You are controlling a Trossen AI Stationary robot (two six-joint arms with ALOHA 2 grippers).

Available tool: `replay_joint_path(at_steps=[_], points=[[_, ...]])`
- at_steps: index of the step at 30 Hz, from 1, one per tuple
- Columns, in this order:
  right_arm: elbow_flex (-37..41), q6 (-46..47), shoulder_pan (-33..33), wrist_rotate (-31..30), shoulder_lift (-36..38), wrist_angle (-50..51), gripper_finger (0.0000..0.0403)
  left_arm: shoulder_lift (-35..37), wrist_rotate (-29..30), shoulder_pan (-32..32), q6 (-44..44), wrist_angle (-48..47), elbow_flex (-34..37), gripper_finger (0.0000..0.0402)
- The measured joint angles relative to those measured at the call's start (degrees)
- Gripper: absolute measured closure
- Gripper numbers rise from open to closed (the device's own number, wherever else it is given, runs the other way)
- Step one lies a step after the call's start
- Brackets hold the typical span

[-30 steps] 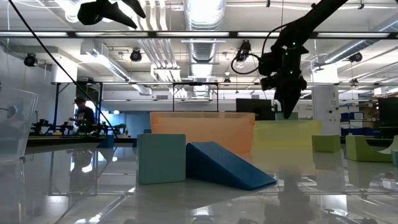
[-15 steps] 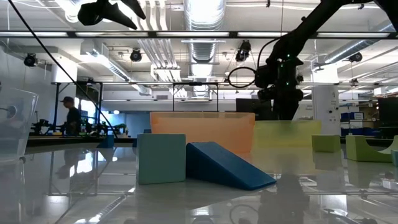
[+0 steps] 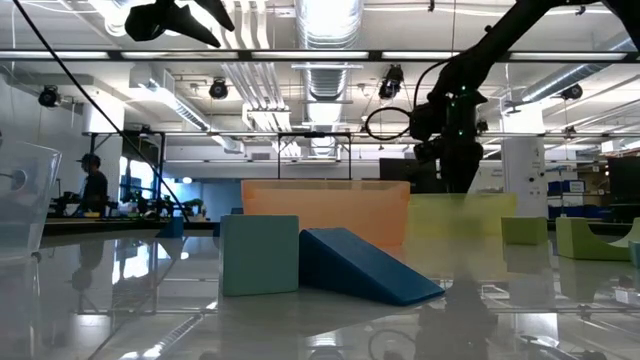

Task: Sort & place blocks by color
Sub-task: Put the light green block into the orange bin

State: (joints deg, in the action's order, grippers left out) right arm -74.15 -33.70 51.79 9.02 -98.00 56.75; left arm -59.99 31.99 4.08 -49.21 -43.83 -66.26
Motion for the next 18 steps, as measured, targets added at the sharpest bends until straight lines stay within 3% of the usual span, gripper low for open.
replay_joint_path(at_steps=[12,18], points=[[-8.43,9.8,-0.42,0.68,1.7,6.41,0.0216,-0.87,-0.02,0.0,-2.99,-0.34,0.04,0.0254],[-9.05,17.89,-1.66,7.0,7.02,7.67,0.0226,-3.9,-0.45,0.0,-5.04,-0.3,0.02,0.0254]])
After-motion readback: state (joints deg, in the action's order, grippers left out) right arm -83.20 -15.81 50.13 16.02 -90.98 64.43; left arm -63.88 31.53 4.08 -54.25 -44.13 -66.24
